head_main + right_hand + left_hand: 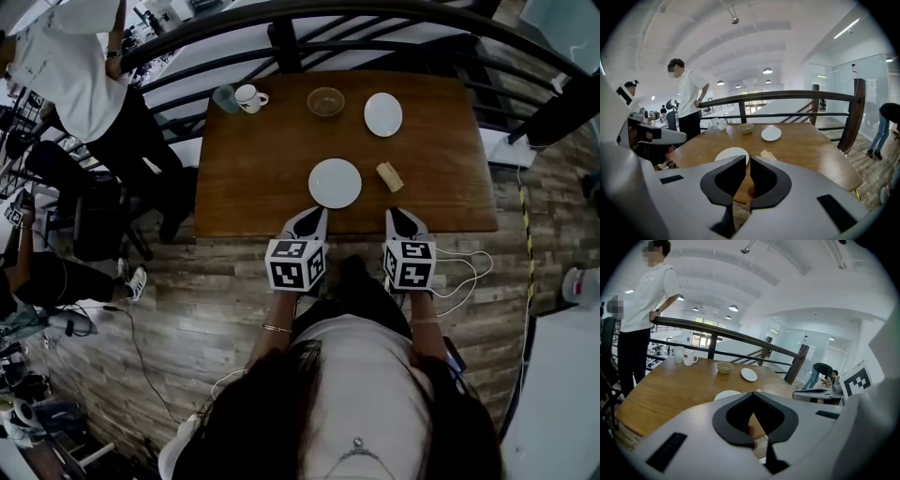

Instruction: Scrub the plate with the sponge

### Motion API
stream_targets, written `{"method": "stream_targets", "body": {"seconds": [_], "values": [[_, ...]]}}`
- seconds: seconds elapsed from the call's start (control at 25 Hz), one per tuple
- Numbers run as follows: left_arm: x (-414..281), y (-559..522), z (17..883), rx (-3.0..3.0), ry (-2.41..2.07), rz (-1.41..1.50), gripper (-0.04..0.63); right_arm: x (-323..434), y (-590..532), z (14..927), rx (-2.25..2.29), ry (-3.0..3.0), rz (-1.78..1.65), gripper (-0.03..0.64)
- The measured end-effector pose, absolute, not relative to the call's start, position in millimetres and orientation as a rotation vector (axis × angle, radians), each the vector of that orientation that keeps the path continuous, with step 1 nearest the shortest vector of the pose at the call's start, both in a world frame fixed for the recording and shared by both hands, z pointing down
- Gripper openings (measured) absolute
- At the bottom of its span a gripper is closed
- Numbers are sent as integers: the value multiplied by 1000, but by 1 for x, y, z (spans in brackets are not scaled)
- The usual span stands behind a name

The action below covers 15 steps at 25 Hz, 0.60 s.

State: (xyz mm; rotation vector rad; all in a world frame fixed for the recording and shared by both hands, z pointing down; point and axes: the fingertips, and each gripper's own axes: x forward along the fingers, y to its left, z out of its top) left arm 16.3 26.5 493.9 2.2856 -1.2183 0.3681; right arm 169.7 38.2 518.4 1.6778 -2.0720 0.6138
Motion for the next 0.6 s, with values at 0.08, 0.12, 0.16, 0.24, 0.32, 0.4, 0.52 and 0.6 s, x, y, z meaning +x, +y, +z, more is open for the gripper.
{"method": "stream_targets", "body": {"seconds": [0.08,0.12,0.16,0.24,0.32,0.4,0.52,0.6], "values": [[17,21,495,2277,-1223,366,9,172,33,523,1661,-2067,618,38],[17,18,497,2272,-1225,364,9,173,30,525,1652,-2065,621,38],[18,16,498,2268,-1227,364,9,174,27,528,1642,-2063,623,38],[20,11,502,2256,-1234,364,9,178,21,533,1625,-2060,627,38],[21,5,504,2243,-1239,364,9,183,14,537,1610,-2056,628,40],[23,0,507,2231,-1245,366,9,187,6,540,1596,-2052,630,40],[24,-8,510,2214,-1257,368,9,192,-5,544,1569,-2054,642,57],[25,-14,512,2200,-1266,365,9,195,-13,548,1552,-2058,654,86]]}}
